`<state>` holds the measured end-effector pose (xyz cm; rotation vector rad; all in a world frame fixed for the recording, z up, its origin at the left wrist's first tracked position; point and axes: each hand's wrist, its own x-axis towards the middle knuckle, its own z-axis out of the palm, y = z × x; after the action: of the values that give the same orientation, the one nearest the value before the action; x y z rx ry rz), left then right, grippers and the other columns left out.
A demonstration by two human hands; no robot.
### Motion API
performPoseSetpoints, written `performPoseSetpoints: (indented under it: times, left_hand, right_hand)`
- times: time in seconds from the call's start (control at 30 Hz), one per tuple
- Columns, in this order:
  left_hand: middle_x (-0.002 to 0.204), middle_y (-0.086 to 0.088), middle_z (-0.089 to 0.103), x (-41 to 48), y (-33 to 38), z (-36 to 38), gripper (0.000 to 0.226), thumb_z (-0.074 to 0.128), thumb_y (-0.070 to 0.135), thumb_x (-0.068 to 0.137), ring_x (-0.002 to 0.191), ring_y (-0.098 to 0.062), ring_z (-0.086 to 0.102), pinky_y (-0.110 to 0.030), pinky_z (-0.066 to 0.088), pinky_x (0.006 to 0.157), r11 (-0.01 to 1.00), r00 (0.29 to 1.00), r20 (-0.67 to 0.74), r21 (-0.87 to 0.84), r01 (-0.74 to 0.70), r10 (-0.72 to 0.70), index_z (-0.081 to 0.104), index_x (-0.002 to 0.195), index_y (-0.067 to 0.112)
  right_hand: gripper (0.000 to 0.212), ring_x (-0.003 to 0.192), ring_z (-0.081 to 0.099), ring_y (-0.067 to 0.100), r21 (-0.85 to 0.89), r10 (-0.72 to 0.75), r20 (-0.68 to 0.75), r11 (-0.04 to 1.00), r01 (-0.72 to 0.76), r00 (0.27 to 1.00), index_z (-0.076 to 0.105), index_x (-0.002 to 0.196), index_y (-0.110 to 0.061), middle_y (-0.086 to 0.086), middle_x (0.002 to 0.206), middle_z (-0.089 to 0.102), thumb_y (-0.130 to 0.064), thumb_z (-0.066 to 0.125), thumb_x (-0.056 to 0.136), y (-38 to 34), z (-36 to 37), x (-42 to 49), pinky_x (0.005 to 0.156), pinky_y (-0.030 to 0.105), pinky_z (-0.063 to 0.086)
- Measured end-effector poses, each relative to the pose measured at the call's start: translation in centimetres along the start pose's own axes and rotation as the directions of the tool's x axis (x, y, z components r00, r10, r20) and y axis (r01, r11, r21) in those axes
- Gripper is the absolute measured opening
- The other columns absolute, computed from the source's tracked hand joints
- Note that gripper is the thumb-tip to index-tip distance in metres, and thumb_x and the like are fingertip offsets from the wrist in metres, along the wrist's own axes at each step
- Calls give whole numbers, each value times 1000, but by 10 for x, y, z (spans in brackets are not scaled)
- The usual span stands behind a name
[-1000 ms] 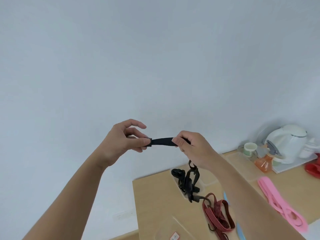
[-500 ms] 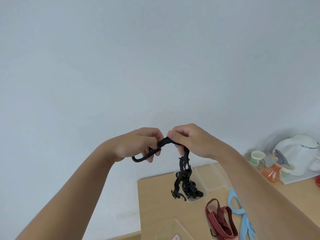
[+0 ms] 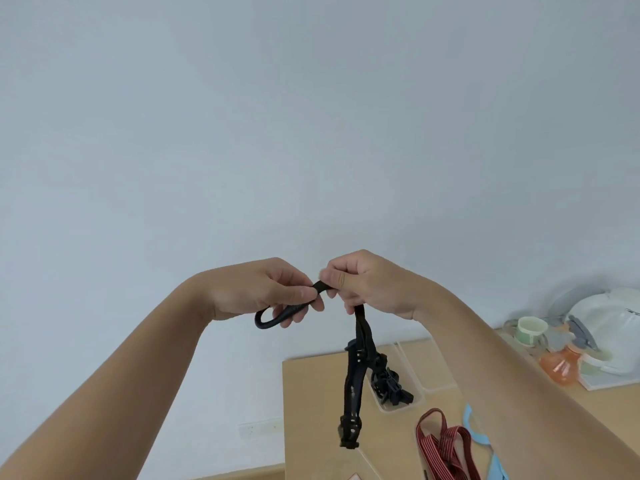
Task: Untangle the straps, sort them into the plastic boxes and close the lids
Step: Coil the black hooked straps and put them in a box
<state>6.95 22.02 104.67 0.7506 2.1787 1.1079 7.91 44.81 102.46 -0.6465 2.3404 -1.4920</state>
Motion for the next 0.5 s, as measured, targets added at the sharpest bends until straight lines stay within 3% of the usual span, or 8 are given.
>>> performPoseSetpoints:
  times: [0.1,0.2,0.33,0.43,0.5]
  left_hand:
    - [85,-9,67,-3,-6,1,34,56,30,96,76,-24,59,-29,46,73,988,1000,8,-152,12,-10,69,110,2]
    - [97,-13,74,-6,-12,2,30,59,27,95,81,-26,64,-33,44,76,970,1000,-12,-245,-3,0,64,111,3]
    - [112,-16,74,-3,-21,6,23,59,20,96,97,-27,65,-36,43,90,950,993,-70,-291,-116,100,63,113,6]
    - [103,-10,68,2,-26,11,14,61,16,94,94,-21,57,-27,42,86,921,977,-151,-339,-193,150,69,105,12]
    - [98,-11,62,6,-28,15,15,61,14,94,84,-21,50,-25,41,79,878,966,-204,-418,-234,160,70,105,11]
  right_hand:
    - [36,57,29,19,63,-51,-72,996,55,996,64,74,-19,8,66,36,-38,55,103,3,5,3,60,33,33]
    - [34,55,19,19,110,-76,-119,990,90,990,64,69,-23,0,60,30,-38,60,100,6,5,5,54,32,18]
    - [35,53,31,15,5,-160,-298,986,170,941,59,81,-6,-7,58,47,-35,63,99,8,10,9,52,23,29]
    - [49,58,31,16,-73,-216,-402,976,205,890,49,76,-3,-2,60,38,-45,56,101,13,19,16,56,30,29]
    - [63,57,31,15,5,-200,-414,975,222,888,44,74,-1,0,63,36,-59,45,99,20,25,21,56,29,28]
